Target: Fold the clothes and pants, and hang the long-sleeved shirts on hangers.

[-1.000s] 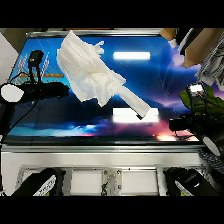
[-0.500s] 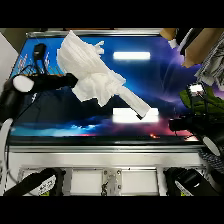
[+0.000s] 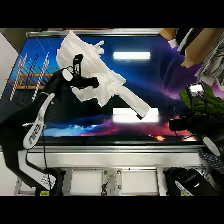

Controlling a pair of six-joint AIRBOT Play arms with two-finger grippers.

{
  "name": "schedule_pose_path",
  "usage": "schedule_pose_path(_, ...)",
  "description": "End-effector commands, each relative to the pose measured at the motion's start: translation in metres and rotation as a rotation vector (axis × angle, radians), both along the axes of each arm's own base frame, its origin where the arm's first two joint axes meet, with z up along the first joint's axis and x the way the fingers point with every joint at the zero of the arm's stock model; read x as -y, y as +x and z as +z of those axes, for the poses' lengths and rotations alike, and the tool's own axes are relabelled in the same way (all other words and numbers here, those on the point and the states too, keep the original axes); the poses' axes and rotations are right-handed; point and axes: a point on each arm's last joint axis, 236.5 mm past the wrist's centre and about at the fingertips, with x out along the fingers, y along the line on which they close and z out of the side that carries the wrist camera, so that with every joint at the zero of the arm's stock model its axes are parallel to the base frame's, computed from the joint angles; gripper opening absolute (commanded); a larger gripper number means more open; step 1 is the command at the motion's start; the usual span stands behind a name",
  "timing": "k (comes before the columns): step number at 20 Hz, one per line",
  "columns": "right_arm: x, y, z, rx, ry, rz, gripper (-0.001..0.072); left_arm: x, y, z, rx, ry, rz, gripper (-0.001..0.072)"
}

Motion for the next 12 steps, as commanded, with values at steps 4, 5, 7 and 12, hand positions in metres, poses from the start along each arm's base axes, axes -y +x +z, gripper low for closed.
schedule_pose_path(4, 0.000, 0.000, 0.000, 0.000, 0.001, -0.001, 0.0021, 0.012, 0.002, -0.042, -0.130, -0.009, 0.002, 0.0349)
schedule_pose_path(5, 0.000, 0.000, 0.000, 0.000, 0.001, -0.001, 0.0021, 0.012, 0.001, -0.041, -0.138, -0.017, 0.014, 0.0155)
schedule_pose_path(7, 0.000, 0.000, 0.000, 0.000, 0.001, -0.001, 0.0020, 0.013, 0.002, -0.028, -0.121, -0.025, 0.012, 0.0015)
schedule_pose_path(12, -0.010, -0.004, -0.004, -0.022, 0.048, 0.006, 0.0020, 0.020, 0.011, 0.089, 0.115, -0.073, 0.004, 0.0015)
